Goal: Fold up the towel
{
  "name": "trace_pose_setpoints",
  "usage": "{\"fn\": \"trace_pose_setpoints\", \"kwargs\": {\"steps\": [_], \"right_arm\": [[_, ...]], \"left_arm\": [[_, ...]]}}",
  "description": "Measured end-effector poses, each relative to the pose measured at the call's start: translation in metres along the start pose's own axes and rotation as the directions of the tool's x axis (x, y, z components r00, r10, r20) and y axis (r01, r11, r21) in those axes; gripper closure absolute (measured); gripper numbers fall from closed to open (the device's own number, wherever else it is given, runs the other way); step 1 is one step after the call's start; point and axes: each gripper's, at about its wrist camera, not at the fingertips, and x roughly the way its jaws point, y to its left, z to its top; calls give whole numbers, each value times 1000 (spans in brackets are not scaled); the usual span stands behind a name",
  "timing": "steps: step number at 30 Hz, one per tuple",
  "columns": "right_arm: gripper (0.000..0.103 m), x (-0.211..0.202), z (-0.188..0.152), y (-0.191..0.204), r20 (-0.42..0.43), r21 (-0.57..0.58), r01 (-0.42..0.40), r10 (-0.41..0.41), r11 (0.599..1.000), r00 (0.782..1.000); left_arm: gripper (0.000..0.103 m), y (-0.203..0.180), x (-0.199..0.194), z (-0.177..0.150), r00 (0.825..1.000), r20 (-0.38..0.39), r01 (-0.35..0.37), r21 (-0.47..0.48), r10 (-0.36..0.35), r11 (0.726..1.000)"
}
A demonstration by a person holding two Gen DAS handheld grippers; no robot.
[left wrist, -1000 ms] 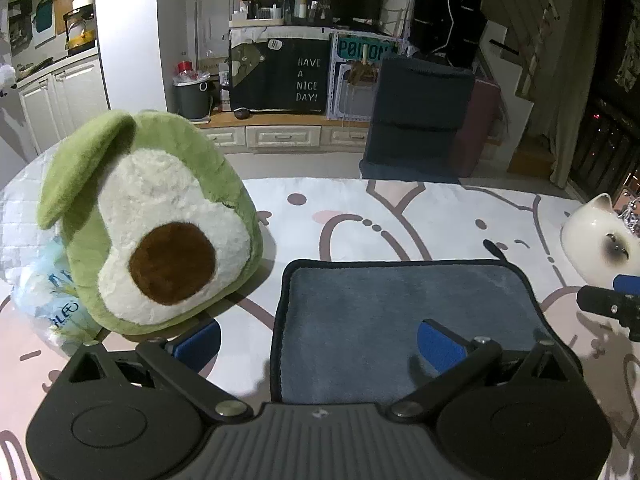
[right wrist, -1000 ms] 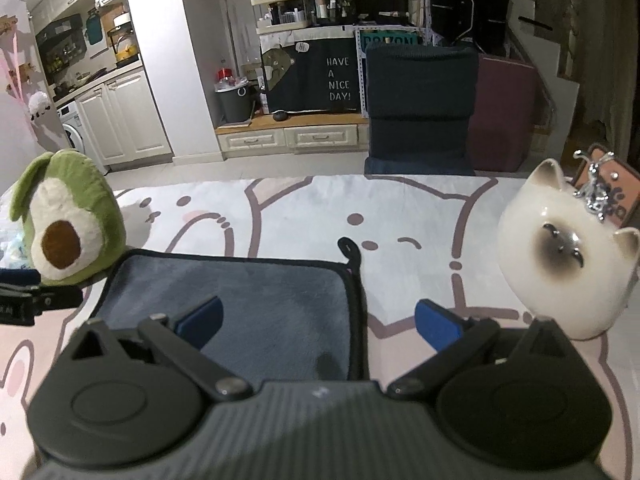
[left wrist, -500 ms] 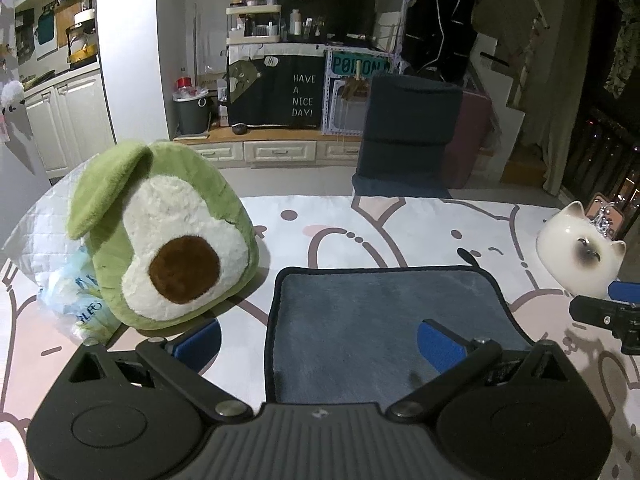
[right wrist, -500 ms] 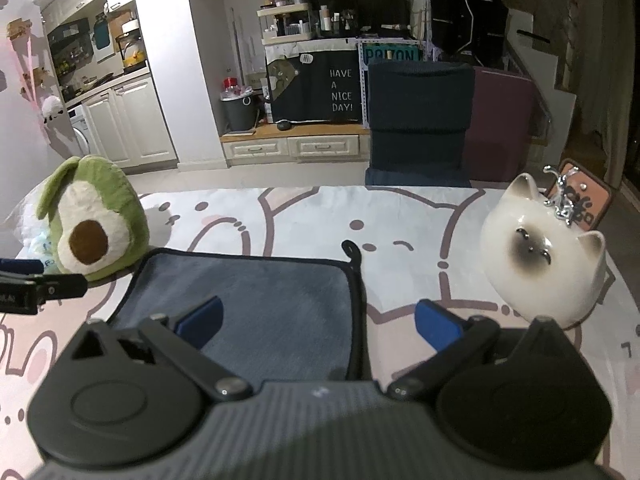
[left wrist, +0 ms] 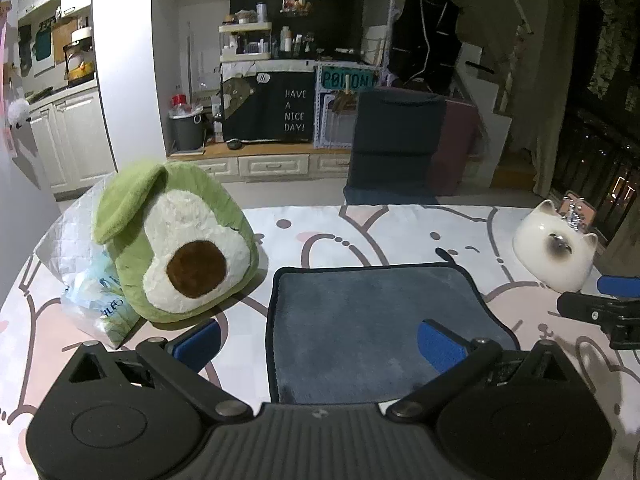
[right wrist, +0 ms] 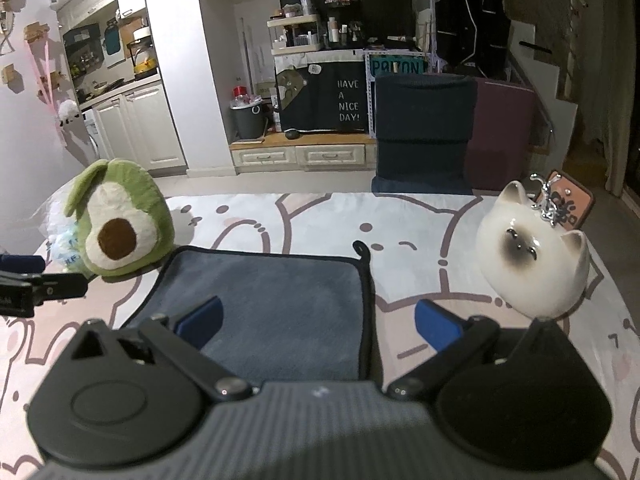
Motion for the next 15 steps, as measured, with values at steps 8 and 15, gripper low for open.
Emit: {"fn": "trace_pose_setpoints", "kwargs": {"steps": [8, 15], "right_arm": [[0, -30, -7, 3, 35, 8, -6, 6, 1000, 999], [0, -52, -17, 9, 63, 2, -25, 25, 1000, 998]], "left_arm": [[0, -2, -34, -11, 999, 26, 23, -17, -22, 1000], [0, -3, -62, -19, 998, 57, 18, -31, -17, 999]]}}
